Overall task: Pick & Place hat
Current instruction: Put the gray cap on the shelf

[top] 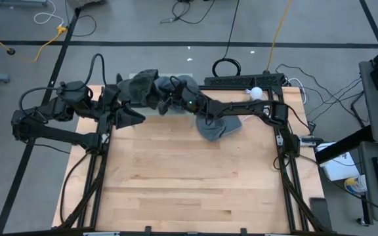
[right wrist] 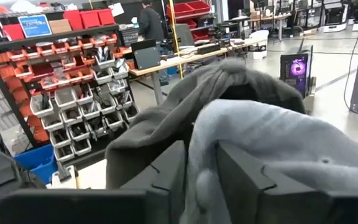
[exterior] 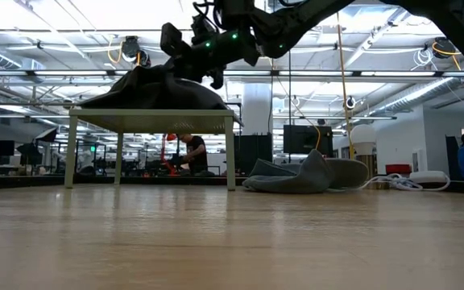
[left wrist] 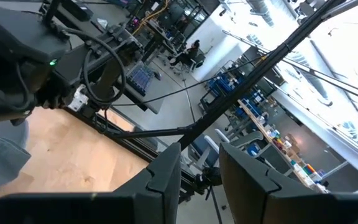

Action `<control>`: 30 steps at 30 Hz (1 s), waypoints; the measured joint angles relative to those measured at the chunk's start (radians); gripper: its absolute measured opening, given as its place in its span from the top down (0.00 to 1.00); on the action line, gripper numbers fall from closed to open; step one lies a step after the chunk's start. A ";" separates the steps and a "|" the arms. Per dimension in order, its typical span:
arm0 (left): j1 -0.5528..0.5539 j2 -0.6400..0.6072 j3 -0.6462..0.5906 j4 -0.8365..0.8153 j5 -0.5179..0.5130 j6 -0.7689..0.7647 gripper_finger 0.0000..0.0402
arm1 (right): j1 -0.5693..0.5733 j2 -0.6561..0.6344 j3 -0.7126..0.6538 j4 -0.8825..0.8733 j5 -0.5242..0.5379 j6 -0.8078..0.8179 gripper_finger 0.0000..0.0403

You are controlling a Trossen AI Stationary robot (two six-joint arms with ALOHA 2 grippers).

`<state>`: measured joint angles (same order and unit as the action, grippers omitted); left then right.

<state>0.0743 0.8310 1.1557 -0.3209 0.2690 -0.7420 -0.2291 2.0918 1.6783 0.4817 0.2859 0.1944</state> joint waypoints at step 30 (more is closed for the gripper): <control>0.000 0.000 0.000 0.000 0.027 0.011 0.72 | -0.026 -0.327 0.000 -0.625 0.007 0.147 0.52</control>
<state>0.0742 0.8310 1.1556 -0.3206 0.2956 -0.7311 -0.2550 1.7647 1.6779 -0.1429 0.2930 0.3416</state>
